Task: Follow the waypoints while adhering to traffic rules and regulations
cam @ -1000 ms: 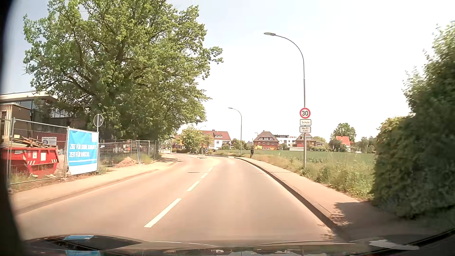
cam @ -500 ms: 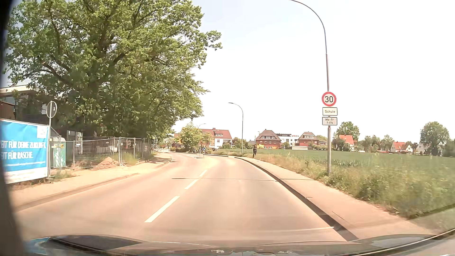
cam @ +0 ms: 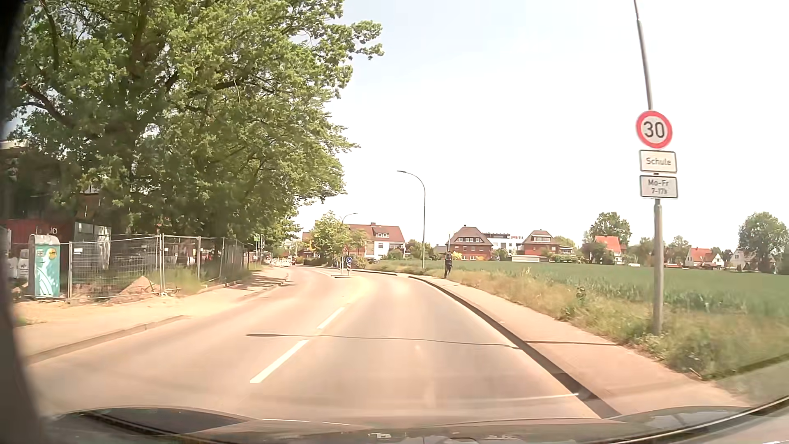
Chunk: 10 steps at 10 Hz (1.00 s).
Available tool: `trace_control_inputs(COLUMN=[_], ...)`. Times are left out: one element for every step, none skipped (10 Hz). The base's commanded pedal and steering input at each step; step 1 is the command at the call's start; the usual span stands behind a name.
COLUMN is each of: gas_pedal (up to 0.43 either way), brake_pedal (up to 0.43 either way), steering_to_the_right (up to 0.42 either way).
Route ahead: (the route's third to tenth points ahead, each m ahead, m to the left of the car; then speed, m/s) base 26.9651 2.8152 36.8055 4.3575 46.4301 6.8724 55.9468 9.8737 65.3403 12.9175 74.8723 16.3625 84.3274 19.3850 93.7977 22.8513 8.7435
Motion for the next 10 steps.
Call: trace_control_inputs(gas_pedal=[0.150,0.150,0.150,0.150,0.150,0.150,0.150,0.150,0.138,0.138], brake_pedal=[0.000,0.000,0.000,0.000,0.000,0.000,0.000,0.000,0.000,0.000], steering_to_the_right=[-0.006,-0.007,-0.006,-0.007,-0.009,-0.011,-0.011,-0.011,-0.011,-0.011])
